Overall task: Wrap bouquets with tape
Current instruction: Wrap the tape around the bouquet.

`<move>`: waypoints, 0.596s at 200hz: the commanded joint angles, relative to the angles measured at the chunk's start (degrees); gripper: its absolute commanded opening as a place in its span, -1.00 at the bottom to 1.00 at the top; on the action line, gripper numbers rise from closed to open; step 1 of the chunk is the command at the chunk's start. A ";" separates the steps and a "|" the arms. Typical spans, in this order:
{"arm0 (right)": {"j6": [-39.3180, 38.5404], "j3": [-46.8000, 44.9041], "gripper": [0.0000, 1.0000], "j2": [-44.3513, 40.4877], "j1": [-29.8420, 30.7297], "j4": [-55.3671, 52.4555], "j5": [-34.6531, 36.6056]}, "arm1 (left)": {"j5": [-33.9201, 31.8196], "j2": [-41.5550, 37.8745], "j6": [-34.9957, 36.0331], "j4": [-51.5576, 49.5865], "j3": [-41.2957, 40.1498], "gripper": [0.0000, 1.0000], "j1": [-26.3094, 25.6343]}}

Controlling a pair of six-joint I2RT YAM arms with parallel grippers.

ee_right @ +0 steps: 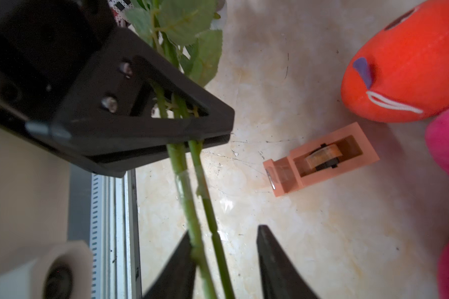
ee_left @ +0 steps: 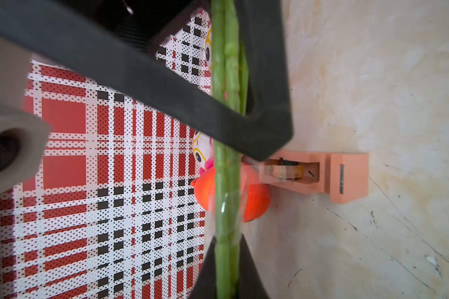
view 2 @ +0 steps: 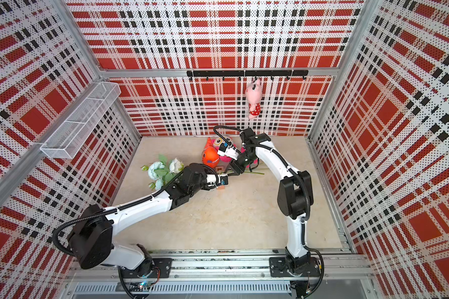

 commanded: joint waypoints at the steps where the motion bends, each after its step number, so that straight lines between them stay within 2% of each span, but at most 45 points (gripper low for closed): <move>1: -2.11 0.43 -0.71 1.31 -0.22 0.68 2.00 | 1.81 -2.06 -0.99 2.33 1.33 -0.85 0.47; 15: -1.84 -1.28 -1.00 0.70 -0.18 3.93 2.89 | 2.39 -3.14 -4.27 3.92 0.39 -0.67 0.77; 22: -0.91 -2.02 -1.00 0.35 -0.09 6.40 3.76 | 3.51 -4.00 -6.12 4.93 -0.48 -0.57 1.27; 48: -0.04 -4.41 -1.00 -1.46 0.15 12.91 3.95 | 10.28 -9.29 -11.14 11.40 -6.17 -0.38 4.41; 80: -0.98 -8.08 -1.00 -5.03 0.80 19.05 3.97 | 20.36 -17.79 -15.92 12.60 -10.18 -0.18 10.02; 109: -3.25 -18.97 -1.00 -11.47 1.71 33.33 5.48 | 32.31 -24.06 -22.08 15.90 -12.66 0.02 17.78; 119: -3.02 -24.00 -1.00 -14.38 2.43 41.84 7.64 | 35.66 -25.20 -24.24 16.22 -12.63 0.09 20.29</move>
